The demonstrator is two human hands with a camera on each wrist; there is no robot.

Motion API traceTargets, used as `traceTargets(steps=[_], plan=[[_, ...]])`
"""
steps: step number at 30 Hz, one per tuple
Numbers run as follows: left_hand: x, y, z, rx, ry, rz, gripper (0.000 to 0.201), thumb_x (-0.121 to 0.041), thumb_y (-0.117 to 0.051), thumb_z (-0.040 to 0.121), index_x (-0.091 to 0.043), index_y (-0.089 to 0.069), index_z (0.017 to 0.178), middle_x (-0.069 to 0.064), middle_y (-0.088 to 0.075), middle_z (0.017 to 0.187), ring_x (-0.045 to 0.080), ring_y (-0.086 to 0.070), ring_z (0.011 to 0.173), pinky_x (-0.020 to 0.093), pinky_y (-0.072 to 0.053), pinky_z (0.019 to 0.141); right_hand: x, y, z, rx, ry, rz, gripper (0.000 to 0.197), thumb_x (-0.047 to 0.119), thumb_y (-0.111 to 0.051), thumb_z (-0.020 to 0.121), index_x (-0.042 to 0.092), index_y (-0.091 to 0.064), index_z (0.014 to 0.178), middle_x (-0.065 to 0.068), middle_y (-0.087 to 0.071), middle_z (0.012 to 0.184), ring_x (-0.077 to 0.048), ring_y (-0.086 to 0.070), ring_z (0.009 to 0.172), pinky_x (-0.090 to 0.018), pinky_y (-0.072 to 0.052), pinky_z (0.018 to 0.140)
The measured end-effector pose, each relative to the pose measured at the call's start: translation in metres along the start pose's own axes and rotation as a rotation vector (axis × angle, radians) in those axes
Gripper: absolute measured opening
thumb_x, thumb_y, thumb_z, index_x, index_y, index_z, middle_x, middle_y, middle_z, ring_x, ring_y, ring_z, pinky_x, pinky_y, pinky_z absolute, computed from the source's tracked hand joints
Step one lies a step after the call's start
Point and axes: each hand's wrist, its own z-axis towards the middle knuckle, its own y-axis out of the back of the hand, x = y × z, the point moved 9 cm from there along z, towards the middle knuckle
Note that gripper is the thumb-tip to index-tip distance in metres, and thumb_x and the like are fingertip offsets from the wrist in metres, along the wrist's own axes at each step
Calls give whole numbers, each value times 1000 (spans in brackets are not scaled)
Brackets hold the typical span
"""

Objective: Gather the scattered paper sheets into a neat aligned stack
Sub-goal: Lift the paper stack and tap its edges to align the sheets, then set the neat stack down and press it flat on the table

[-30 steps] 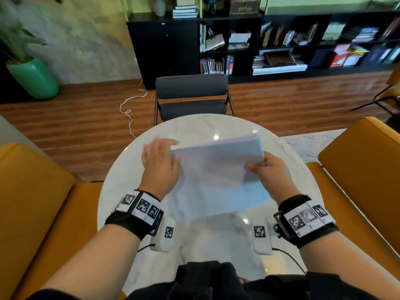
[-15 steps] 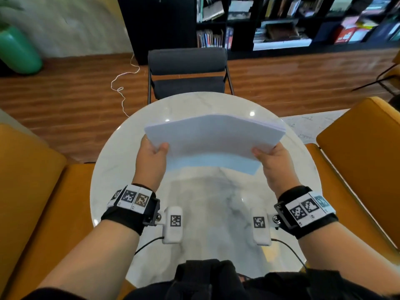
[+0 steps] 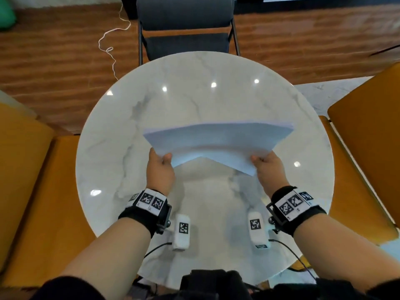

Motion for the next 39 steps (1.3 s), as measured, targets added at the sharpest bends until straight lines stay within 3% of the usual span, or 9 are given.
traceTargets(steps=[4, 10, 13, 16, 21, 24, 31, 36, 39], plan=[[-25, 8, 8, -28, -77, 155, 41, -15, -46, 97, 0, -39, 135, 19, -59, 128, 32, -55, 120, 32, -41, 96, 8, 15, 4, -43, 21, 9, 30, 16, -66, 77, 20, -59, 106, -4, -70, 105, -28, -65, 102, -54, -49, 96], [-113, 24, 8, -1, -413, 466, 22, -2, -42, 94, -5, -52, 113, 6, -55, 89, 20, -49, 82, 23, -32, 71, 90, 46, -10, -136, 399, -305, 82, 13, -69, 85, 24, -21, 151, -1, -30, 156, -15, -29, 142, -31, -26, 114], [-147, 9, 3, 80, -556, 615, 16, 1, -42, 91, -5, -54, 101, 9, -55, 80, 25, -50, 75, 27, -31, 64, 103, 21, -10, -2, 473, -517, 41, 6, -60, 87, 18, -56, 127, -15, -61, 124, -33, -52, 121, -43, -40, 99], [-164, -5, 4, 126, -622, 699, 16, -1, -45, 90, -7, -55, 101, 10, -57, 78, 31, -57, 79, 30, -33, 66, 84, 17, -3, 65, 290, -392, 9, 3, -51, 87, 11, -52, 83, -7, -57, 73, -29, -52, 72, -34, -40, 63], [-135, -3, 14, -10, -414, 444, 59, -20, -63, 87, -14, -38, 140, 13, -44, 141, 31, -41, 131, 40, -32, 111, 53, 18, 11, 42, 103, -303, 7, 5, -52, 89, 0, -55, 93, -13, -57, 80, -27, -51, 72, -32, -38, 60], [-72, -22, 9, 95, -53, 140, 78, -22, -60, 90, -20, -12, 152, 11, -26, 155, 27, -34, 140, 36, -28, 114, 23, 12, 26, 60, -54, -291, 12, 9, -54, 91, 2, -59, 98, -11, -61, 87, -30, -58, 83, -31, -44, 73], [-3, -47, 6, 146, 99, 282, 45, -25, -48, 94, -23, -50, 139, 3, -64, 128, 22, -60, 114, 25, -41, 96, -7, -7, 48, 114, -183, -335, 26, 12, -56, 90, 23, -47, 69, -4, -58, 81, -37, -61, 93, -31, -44, 74], [-16, -47, 22, 112, 54, 291, 37, -19, -49, 93, -22, -60, 128, -4, -59, 94, 14, -53, 88, 21, -37, 80, -12, -20, 57, 106, -184, -320, 4, 8, -54, 89, 8, -54, 93, -9, -60, 86, -35, -58, 89, -23, -37, 68], [-13, -50, 34, 128, 70, 306, 32, -23, -53, 91, -34, -64, 119, -4, -60, 87, 14, -54, 82, 21, -39, 77, -7, -22, 57, 52, -179, -225, 36, 6, -57, 87, 7, -50, 123, -4, -59, 102, -25, -57, 90, -26, -39, 74]])
